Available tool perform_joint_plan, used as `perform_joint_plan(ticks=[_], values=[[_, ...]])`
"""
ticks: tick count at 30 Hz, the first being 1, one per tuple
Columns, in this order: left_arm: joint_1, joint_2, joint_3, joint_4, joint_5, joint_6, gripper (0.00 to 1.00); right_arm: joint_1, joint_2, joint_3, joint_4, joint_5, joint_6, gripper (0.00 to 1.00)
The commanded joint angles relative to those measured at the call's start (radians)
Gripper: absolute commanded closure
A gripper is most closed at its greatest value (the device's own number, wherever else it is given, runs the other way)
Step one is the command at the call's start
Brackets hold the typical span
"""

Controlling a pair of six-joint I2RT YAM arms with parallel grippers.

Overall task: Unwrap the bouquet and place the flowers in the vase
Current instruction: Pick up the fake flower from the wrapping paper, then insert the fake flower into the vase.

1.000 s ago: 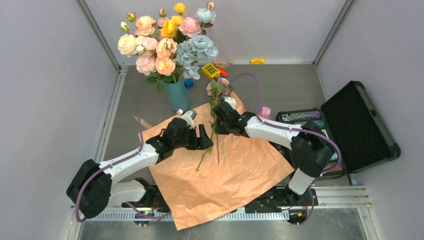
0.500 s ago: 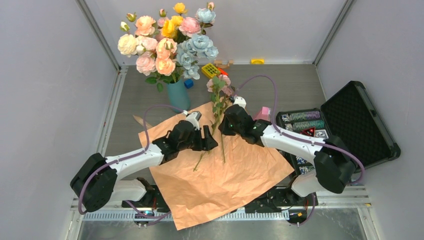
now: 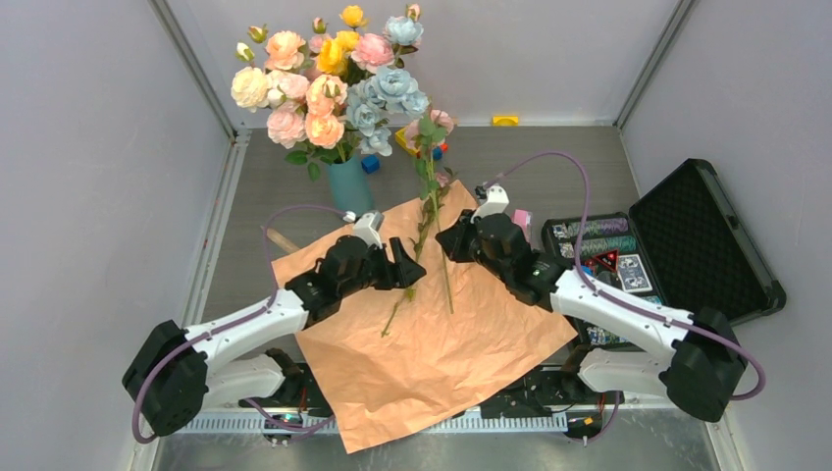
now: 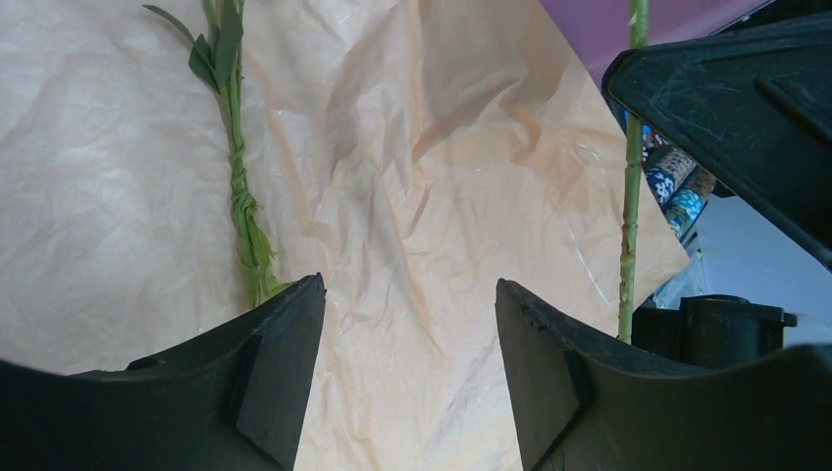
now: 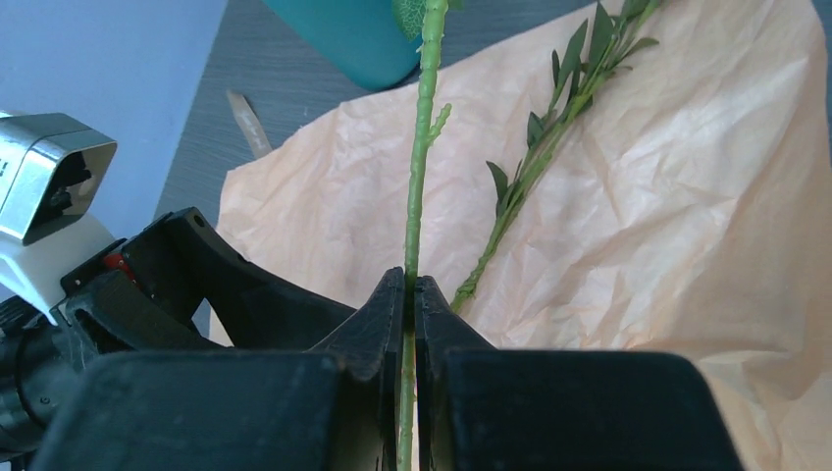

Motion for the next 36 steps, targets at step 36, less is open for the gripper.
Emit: perform_joint_plan(ticks=[36], values=[[-0.037, 0.31, 0.622, 0.247, 0.187, -0.136, 0.46, 0.0, -0.614, -0.298, 0.174, -0.113, -0.163, 1.0]])
